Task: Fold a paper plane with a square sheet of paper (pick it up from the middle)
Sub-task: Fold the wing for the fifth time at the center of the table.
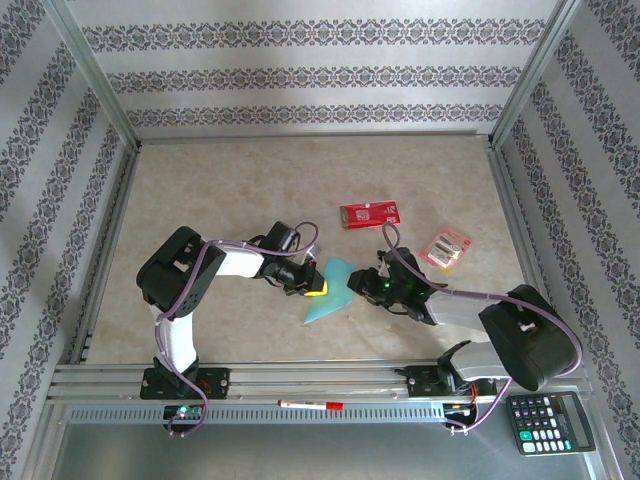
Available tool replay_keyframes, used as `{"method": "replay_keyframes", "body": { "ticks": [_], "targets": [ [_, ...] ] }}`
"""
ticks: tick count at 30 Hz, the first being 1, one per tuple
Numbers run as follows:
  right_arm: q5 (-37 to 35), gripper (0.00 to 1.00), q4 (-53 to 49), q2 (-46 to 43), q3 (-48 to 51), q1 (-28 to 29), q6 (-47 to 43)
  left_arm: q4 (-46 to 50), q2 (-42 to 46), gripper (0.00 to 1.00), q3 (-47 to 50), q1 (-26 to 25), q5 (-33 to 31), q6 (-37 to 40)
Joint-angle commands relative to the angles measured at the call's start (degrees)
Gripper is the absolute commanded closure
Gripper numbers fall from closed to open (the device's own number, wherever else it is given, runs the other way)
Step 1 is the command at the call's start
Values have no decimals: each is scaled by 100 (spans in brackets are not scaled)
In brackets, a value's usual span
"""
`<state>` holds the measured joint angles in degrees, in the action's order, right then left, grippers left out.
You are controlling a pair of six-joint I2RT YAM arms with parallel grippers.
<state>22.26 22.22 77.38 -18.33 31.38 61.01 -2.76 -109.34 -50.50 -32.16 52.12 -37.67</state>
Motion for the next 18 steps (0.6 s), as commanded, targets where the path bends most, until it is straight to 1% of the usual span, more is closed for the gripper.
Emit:
{"method": "replay_keyframes", "body": {
  "ticks": [1,5,11,15,18],
  "targets": [
    [-303,69,428,-74,127,126,292,688,-364,100,121,78,-601,100],
    [-519,69,591,-183,314,249,512,695,-361,100,120,74,-599,86],
    [-735,69,612,-270,321,426,666,716,-355,100,122,77,-606,102],
    [-792,72,631,-111,236,381,538,683,-360,100,124,73,-604,93],
    [-681,76,596,52,63,237,338,674,-361,100,121,78,-598,93]
  ]
}}
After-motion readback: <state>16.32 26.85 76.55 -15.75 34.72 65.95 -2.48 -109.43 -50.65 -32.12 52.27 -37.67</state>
